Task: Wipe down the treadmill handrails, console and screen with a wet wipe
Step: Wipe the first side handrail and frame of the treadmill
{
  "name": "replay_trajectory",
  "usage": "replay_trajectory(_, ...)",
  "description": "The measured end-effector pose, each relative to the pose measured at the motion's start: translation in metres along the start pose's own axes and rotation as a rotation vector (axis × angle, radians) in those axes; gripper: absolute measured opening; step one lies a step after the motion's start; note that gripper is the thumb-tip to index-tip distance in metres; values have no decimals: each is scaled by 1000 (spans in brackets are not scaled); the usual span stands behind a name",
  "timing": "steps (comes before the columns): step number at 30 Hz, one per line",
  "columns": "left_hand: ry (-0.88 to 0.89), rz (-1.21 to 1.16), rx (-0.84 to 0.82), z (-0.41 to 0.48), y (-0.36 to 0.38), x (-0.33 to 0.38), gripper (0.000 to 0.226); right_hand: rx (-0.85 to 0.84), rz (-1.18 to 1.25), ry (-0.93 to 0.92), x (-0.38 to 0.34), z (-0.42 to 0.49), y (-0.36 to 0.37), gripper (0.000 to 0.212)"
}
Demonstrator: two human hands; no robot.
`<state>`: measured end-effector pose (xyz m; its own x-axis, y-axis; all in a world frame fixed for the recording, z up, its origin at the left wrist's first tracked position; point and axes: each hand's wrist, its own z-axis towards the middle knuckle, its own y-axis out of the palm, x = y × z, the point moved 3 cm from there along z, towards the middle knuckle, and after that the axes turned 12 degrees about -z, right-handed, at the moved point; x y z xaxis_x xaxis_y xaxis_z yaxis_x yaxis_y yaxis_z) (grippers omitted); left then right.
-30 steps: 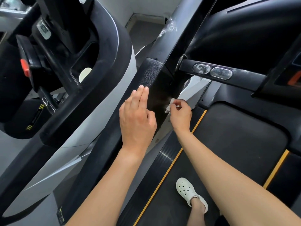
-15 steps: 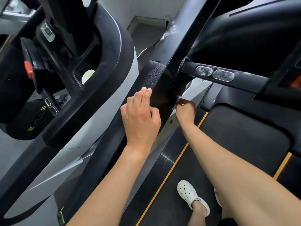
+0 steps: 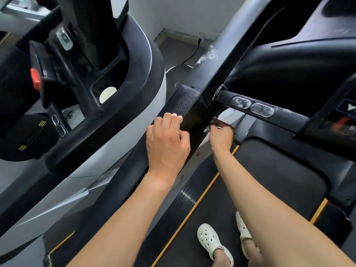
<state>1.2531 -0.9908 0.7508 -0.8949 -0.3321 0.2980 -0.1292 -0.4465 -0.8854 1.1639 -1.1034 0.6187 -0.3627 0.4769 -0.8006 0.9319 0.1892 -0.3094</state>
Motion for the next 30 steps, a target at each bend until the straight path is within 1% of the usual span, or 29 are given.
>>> replay_trajectory(2, -4, -23, -9, 2, -2, 2, 21, 33, -10, -81, -14, -5, -8, 21)
replay_trajectory(4, -19, -41, -15, 4, -6, 3, 18, 81, 22, -216, -34, -19, -16, 20)
replay_trajectory(7, -48, -55, -11, 7, -12, 4, 15, 102, -2, -395, -64, -45, -22, 28)
replay_trajectory(13, -123, -59, -50, 18, -20, 6, 13, 66, -149, -677, -99, -51, -36, 17)
replay_trajectory(16, -177, -86, -71, 25, -25, 7, 12, 52, -233, -746, -105, -49, -44, 14)
replay_trajectory(17, -194, -100, -78, 26, -27, 8, 12, 55, -271, -797, -110, -48, -45, 13)
replay_trajectory(19, -225, -127, -87, 30, -30, 8, 12, 22, -409, -1023, -126, -50, -40, 20)
replay_trajectory(20, -241, -142, -92, 31, -32, 8, 13, -31, -513, -1151, -134, -52, -34, 26)
replay_trajectory(22, -263, -170, -117, 35, -35, 7, 16, -139, -754, -1294, -146, -51, -23, 36)
replay_trajectory(24, -268, -210, -155, 37, -39, 4, 18, -178, -931, -1349, -155, -40, -20, 43)
replay_trajectory(25, -270, -231, -171, 37, -41, 3, 19, -169, -982, -1350, -160, -33, -21, 47)
replay_trajectory(27, -266, -263, -194, 39, -44, -2, 19, -112, -1049, -1299, -171, -15, -26, 52)
replay_trajectory(28, -263, -280, -204, 40, -46, -4, 19, -93, -1080, -1280, -177, -10, -27, 51)
replay_trajectory(30, -254, -310, -225, 45, -46, -9, 20, -128, -1140, -1327, -181, -15, -26, 46)
